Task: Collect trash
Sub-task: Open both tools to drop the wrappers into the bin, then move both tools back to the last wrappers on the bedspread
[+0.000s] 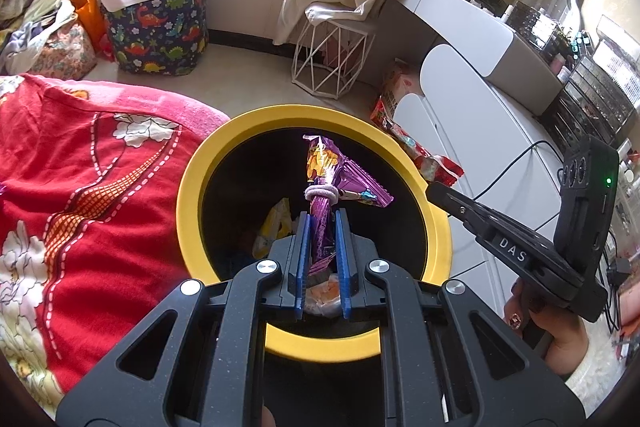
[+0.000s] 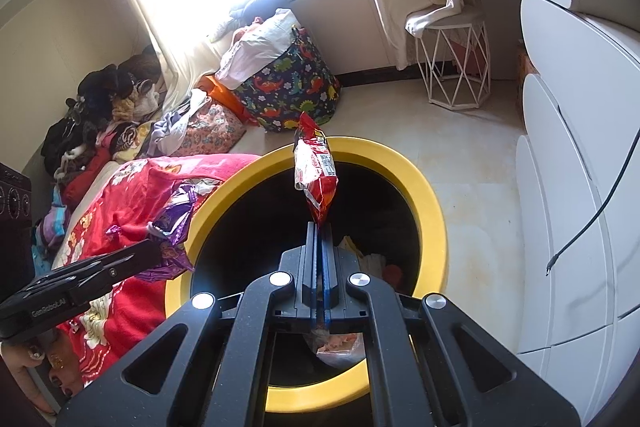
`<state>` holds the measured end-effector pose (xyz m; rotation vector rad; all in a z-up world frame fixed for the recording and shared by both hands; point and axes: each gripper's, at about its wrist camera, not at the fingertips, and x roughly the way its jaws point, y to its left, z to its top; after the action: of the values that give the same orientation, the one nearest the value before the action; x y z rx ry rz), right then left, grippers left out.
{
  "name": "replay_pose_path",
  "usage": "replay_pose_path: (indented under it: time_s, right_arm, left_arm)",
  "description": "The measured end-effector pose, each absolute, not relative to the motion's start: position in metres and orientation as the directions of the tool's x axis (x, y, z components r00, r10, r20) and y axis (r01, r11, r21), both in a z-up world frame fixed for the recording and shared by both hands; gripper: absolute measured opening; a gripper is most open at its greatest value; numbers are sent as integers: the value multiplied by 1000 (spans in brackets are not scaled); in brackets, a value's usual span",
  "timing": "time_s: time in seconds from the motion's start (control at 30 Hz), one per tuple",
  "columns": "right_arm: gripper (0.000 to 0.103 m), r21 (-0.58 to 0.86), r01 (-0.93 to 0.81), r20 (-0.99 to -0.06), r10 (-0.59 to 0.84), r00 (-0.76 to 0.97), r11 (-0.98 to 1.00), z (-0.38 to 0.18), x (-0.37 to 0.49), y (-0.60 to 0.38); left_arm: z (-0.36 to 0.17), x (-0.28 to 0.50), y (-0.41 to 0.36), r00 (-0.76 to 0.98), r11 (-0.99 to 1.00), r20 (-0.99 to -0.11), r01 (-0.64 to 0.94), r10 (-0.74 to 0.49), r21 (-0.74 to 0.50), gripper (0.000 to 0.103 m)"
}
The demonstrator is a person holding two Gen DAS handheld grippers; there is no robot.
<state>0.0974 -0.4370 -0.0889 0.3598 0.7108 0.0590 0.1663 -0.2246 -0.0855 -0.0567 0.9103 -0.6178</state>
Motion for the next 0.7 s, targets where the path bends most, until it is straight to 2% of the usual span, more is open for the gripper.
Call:
replay_pose_path:
  time_s: [0.13, 0.17, 0.27, 0.33, 0.37, 0.4, 0.47, 0.57, 0.7]
  right_arm:
    - [3, 344, 82, -627, 164, 761, 935, -89, 97, -440]
    - [4, 345, 89, -629, 160, 761, 934, -90, 97, -442]
    - [22, 353, 111, -634, 150, 759, 929, -91, 97, -444]
    - [31, 356, 120, -631, 144, 762, 927, -92, 95, -446]
    - [33, 354, 122, -632, 141, 762, 927, -92, 95, -446]
    - [38, 351, 126, -632, 135, 763, 928, -91, 95, -445]
    - [43, 349, 126, -627, 132, 767, 929, -90, 94, -444]
    - [49, 335, 125, -624, 120, 772, 934, -88, 93, -442]
    - [61, 321, 117, -615, 112, 781, 940, -85, 92, -438]
  left_arm:
    - [-87, 167, -227, 460, 831, -722, 471, -517, -296, 8]
    - [-86, 167, -228, 465, 835, -723, 468, -511, -289, 11]
    - [-84, 165, -227, 491, 847, -719, 460, -492, -265, 49]
    - [-83, 164, -224, 499, 850, -715, 454, -490, -266, 56]
    - [-82, 165, -223, 505, 854, -714, 450, -485, -262, 69]
    - [-81, 164, -221, 513, 858, -711, 443, -480, -259, 78]
    - [-79, 161, -216, 524, 861, -705, 436, -479, -261, 80]
    - [-76, 159, -210, 546, 870, -695, 425, -467, -251, 92]
    - [-69, 156, -202, 572, 878, -682, 414, -456, -240, 92]
